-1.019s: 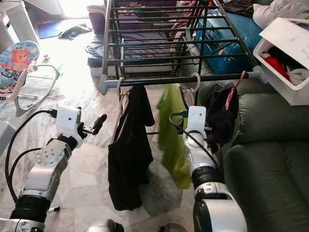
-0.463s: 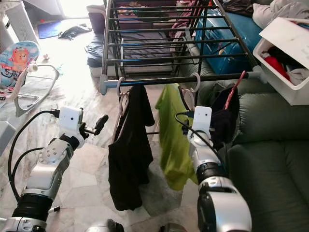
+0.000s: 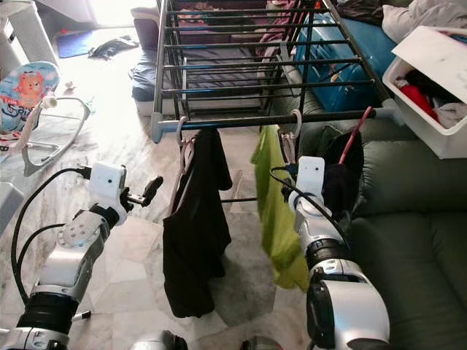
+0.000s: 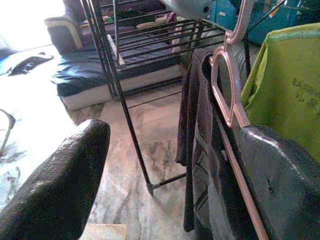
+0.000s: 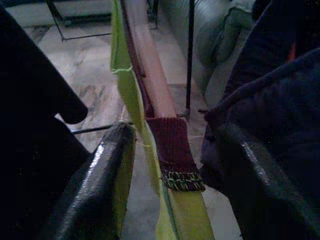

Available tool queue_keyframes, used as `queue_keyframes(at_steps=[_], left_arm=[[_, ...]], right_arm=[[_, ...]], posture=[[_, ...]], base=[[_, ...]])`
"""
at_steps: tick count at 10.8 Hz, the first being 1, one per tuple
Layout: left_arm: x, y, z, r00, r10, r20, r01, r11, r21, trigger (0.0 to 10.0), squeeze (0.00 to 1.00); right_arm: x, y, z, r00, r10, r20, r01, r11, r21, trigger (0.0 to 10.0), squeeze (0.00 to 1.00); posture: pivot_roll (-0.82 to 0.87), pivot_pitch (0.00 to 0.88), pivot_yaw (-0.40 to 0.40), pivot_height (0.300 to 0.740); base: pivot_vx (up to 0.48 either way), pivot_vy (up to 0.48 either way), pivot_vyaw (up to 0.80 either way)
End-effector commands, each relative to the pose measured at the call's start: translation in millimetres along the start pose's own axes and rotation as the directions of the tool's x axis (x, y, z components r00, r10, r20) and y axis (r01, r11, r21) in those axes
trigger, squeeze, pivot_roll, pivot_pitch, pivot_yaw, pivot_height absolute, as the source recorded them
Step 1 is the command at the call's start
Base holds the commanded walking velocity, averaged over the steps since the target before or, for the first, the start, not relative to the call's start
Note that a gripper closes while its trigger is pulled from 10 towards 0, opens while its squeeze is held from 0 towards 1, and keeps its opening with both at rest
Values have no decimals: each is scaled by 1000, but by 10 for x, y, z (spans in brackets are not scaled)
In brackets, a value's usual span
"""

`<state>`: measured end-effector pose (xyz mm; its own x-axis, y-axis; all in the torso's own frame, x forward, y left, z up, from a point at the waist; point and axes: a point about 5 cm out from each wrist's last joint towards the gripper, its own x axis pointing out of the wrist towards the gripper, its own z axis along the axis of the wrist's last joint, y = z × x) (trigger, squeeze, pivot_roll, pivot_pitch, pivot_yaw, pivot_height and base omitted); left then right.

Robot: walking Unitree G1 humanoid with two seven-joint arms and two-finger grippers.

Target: Hang hanger

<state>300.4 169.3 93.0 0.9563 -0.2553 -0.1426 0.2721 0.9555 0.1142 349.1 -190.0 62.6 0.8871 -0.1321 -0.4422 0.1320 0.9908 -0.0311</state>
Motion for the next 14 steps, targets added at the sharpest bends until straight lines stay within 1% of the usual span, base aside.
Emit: queue_keyframes(at_steps=[1,2,4,8,14], left_arm=[[-9,6,-24,1000,-10,-20,10,1000,14,10000,0],[-9,9,-24,1000,-9,-22,10,1000,16,10000,0],[-12,11,-25,1000,-10,-25,10,1000,18,10000,0],[-1,-9,-18,1000,-13,-24,14,1000,21,10000,0],[-3,-11,-33,999,-12,-39,14,999,30,10000,0]], right_arm=[[12,14,27,1000,10,-7,-9,1000,9,0,0],[4,51,-27,1000,21,-20,-21,1000,8,0,0],[1,63,-63,999,29,-25,-28,999,14,0,0],[12,49,11,1000,29,9,-29,1000,11,0,0],[10,49,22,999,27,35,-26,999,-27,0,0]], posture=[[-10,0,3,740],[-10,0,3,740],[-8,0,7,740],[-9,0,6,740],[-9,0,8,740]], base=[[0,0,0],[0,0,0],[0,0,0],[0,0,0],[0,0,0]])
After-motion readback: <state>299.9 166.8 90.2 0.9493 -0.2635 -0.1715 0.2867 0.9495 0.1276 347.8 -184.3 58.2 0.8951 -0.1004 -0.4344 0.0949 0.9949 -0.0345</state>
